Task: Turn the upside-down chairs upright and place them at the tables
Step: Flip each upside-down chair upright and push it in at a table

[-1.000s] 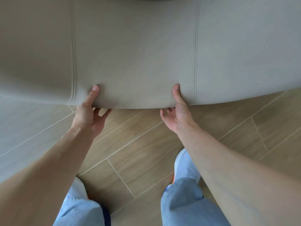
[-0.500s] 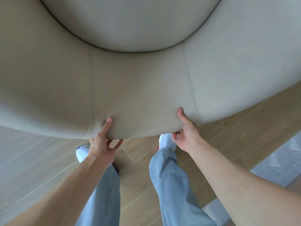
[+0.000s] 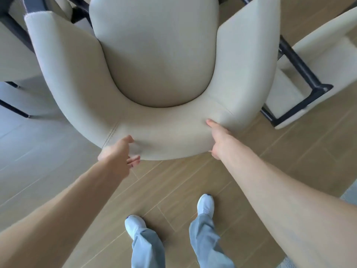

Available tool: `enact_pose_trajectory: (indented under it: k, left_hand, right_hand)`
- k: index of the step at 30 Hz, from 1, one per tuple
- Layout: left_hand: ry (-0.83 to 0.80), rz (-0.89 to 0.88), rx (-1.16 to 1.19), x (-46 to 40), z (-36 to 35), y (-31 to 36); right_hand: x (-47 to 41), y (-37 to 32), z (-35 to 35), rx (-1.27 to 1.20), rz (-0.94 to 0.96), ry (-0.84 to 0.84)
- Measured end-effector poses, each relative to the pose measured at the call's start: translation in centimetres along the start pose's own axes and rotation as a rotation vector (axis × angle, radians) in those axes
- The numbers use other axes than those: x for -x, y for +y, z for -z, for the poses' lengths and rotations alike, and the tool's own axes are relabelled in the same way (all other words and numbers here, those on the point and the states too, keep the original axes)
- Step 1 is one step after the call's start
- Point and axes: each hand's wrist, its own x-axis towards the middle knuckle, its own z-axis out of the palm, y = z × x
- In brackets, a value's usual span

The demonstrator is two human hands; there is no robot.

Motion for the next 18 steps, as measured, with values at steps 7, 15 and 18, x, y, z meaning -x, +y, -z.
enact_pose_trajectory:
  k: [7, 15, 18]
  left_hand:
    - [0.105, -1.386, -1.055, -0.6, -4.7, 9.0]
    - [0.496, -1.477, -1.026, -3.6, -9.3, 14.2]
    - [0.505, -1.453, -1.038, -3.6, -9.8, 15.9]
  right_hand:
    - [0.7, -10.4, -4.8, 0.217, 0.172, 0.004]
    - [3.1, -15.2, -1.7, 0.904, 0.736, 0.060]
    - [3.2, -16.9, -4.0, 0.909, 1.422, 0.220]
